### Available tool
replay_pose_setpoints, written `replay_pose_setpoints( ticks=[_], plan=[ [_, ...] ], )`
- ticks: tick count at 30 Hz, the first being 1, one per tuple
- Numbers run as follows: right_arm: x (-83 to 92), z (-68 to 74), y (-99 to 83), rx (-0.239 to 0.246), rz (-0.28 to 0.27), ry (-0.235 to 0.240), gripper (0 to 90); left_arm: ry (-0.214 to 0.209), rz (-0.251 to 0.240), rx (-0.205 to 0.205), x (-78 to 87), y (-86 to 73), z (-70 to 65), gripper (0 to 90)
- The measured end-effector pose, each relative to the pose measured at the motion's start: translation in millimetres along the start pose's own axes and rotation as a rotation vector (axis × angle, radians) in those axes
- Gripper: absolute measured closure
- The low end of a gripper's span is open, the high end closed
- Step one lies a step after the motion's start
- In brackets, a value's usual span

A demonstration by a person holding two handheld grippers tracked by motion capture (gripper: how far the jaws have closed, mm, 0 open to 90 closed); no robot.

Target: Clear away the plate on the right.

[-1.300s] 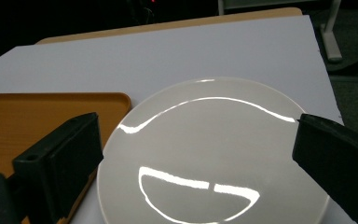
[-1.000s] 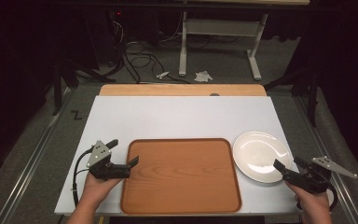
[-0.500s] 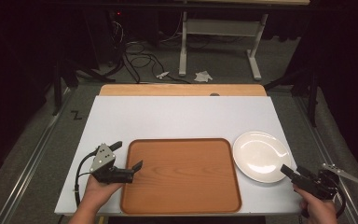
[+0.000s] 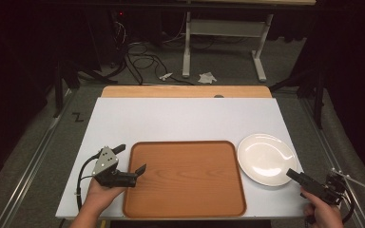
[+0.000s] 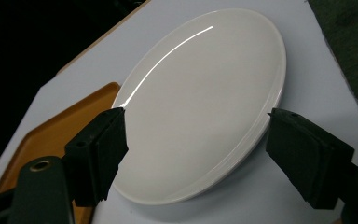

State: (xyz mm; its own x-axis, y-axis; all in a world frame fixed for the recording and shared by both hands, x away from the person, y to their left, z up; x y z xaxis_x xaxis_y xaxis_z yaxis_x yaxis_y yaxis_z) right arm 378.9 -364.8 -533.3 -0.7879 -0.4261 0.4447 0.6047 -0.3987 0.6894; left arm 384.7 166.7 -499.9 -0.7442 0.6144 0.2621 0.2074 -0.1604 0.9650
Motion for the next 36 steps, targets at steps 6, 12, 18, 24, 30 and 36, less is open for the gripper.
replay_pose_setpoints(
  ticks=[6, 12, 18, 24, 30, 36],
  plan=[
    [-1.4, -4.2, -2.2, -0.108, 0.028, 0.021, 24.7, 0.003, -0.003, 0.005, 0.7, -0.1, 0.1, 0.3],
    [-4.0, -7.9, -3.4, -0.158, 0.060, 0.025, 26.4, 0.009, -0.003, 0.016, 2.0, -0.5, 1.1, 0.3],
    [-7.1, -12.2, -1.4, -0.176, 0.066, 0.023, 27.3, 0.012, 0.000, 0.018, 1.8, -1.1, 1.0, 0.3],
    [-10.5, -16.7, 1.1, -0.193, 0.070, 0.001, 30.3, 0.013, 0.002, 0.021, 3.2, -2.0, 1.2, 0.3],
    [-14.3, -15.6, 5.1, -0.196, 0.072, 0.003, 26.7, 0.026, -0.005, 0.022, 9.1, -2.1, 3.0, 0.3],
    [-19.3, -17.0, 9.1, -0.189, 0.065, -0.007, 23.1, 0.037, -0.001, 0.015, 17.0, -4.5, 4.7, 0.3]
  ],
)
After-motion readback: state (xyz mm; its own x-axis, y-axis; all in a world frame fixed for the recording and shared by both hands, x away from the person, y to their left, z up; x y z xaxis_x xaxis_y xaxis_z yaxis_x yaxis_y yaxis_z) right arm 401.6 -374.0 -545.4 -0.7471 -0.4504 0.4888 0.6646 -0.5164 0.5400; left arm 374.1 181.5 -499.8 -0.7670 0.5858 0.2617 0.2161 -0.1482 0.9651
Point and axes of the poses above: each handheld gripper's, and its own axes: x roughly backward along the jaws, y roughly out of its top, z roughly to its left, the point moved 9 cm from there along -x, roughly forward along the jaws, and after that the axes turned 4 degrees about -z, right-handed, at the moved point
